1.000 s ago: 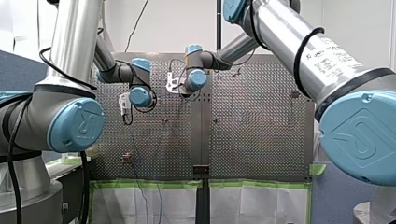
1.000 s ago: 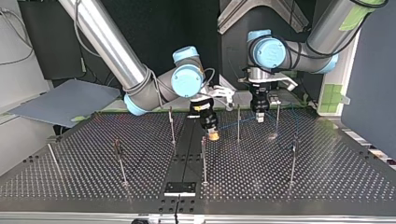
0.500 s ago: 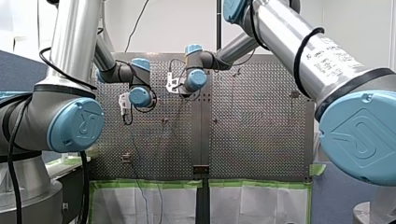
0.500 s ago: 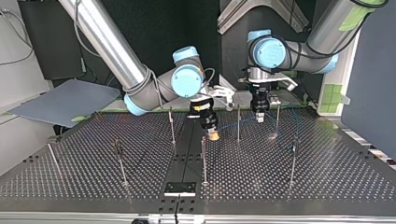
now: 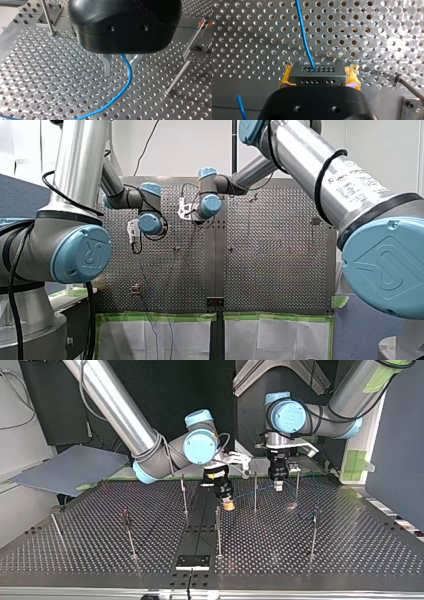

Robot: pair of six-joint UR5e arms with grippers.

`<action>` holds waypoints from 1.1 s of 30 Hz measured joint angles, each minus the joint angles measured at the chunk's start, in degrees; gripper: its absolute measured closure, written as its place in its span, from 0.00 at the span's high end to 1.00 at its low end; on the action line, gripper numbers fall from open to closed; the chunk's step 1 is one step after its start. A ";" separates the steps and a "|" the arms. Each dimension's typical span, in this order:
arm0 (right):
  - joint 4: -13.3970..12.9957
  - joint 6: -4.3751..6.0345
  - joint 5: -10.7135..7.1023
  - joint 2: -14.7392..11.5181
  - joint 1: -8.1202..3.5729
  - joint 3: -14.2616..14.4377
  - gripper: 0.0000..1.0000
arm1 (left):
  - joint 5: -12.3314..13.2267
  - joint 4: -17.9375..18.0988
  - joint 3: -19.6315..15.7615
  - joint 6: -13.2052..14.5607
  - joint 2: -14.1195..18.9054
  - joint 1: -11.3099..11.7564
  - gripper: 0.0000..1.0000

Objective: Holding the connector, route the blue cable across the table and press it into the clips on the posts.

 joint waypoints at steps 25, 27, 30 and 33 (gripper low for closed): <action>4.09 -0.35 0.26 3.75 -0.09 -0.59 0.00 | 0.00 0.00 0.00 0.00 0.09 0.08 0.33; 4.93 -0.35 0.26 4.73 -0.09 -0.60 0.00 | 0.00 0.00 0.00 0.00 0.09 0.09 0.33; 5.49 -0.35 0.27 5.91 -0.09 -0.61 0.00 | 0.00 0.00 0.00 0.00 0.09 0.09 0.33; 5.65 -0.35 0.26 6.34 -0.09 -0.62 0.00 | 0.00 0.00 0.00 0.00 0.09 0.09 0.33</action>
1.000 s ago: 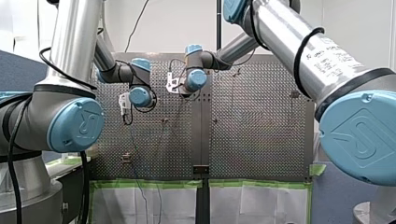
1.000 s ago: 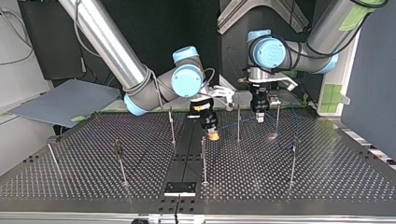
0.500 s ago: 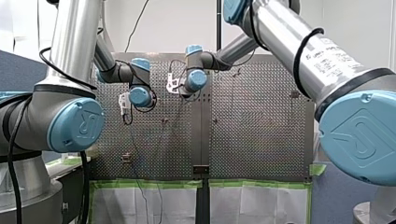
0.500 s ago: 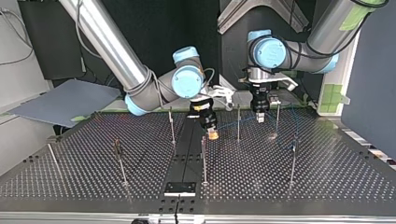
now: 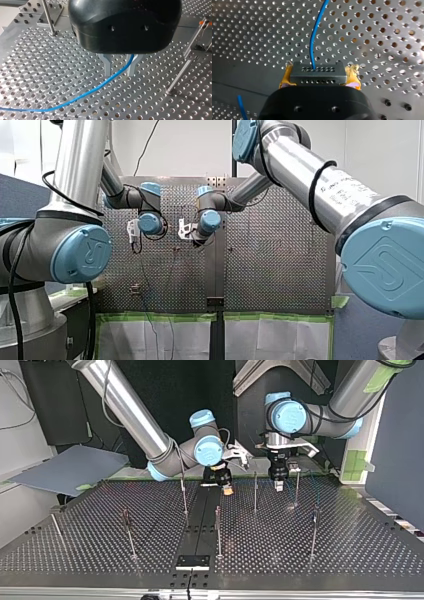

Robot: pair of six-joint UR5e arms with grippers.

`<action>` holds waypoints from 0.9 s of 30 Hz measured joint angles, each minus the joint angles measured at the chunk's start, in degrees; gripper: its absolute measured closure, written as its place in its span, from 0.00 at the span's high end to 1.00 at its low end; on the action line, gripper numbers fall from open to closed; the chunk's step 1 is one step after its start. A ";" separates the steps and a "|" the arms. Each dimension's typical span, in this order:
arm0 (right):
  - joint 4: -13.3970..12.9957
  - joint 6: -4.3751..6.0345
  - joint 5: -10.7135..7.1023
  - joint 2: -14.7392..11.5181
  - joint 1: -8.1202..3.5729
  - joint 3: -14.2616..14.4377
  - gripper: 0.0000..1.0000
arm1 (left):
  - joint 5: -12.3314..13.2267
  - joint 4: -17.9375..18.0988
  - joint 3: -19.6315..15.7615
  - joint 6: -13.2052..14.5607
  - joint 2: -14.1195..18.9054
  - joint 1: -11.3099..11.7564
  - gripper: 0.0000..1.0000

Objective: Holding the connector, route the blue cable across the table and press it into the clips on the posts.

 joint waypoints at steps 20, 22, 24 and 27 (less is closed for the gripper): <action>0.06 0.00 0.00 0.16 0.00 0.00 0.00 | -0.26 -2.87 -2.09 5.47 -0.95 0.61 0.33; 0.06 0.00 0.00 0.17 0.00 0.00 0.00 | -0.26 -2.89 -2.09 5.67 -0.96 0.62 0.33; 0.06 0.00 0.00 0.16 0.00 0.00 0.00 | -0.26 -2.90 -2.10 5.75 -0.97 0.62 0.33; 0.06 0.00 0.00 0.16 0.00 0.00 0.00 | -0.26 -2.90 -2.11 5.78 -0.97 0.62 0.33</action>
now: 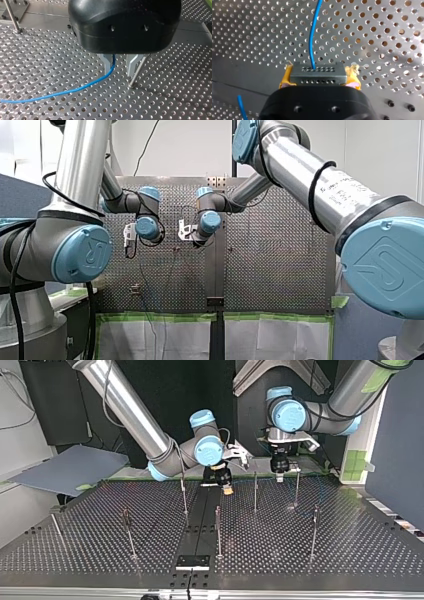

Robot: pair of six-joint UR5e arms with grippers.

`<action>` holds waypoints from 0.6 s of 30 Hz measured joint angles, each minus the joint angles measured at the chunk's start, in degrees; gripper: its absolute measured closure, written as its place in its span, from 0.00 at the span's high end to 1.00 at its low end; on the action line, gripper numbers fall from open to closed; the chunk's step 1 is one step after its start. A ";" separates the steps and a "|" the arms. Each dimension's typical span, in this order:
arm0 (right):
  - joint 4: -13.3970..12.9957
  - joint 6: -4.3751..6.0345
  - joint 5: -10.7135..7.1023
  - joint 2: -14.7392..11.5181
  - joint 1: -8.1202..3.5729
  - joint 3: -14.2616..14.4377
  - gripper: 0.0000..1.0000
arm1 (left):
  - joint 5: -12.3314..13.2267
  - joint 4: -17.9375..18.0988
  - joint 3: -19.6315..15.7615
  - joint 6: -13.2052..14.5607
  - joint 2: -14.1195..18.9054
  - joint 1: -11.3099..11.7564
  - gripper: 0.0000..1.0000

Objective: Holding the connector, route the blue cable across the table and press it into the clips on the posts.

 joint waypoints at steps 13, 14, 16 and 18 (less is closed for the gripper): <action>-0.13 0.20 1.20 -2.90 -2.82 1.90 0.00 | 0.11 1.24 1.54 -0.54 -2.60 0.83 0.20; -0.11 0.33 1.19 -3.46 -3.14 2.00 0.00 | 0.18 1.57 1.61 -0.91 -2.71 0.88 0.11; -0.07 0.49 1.22 -4.36 -3.43 2.14 0.00 | 0.66 2.13 1.66 -2.00 -2.88 0.96 0.11; -0.03 0.60 1.31 -5.41 -3.54 2.43 0.00 | 1.27 2.29 1.67 -3.01 -2.94 1.03 0.11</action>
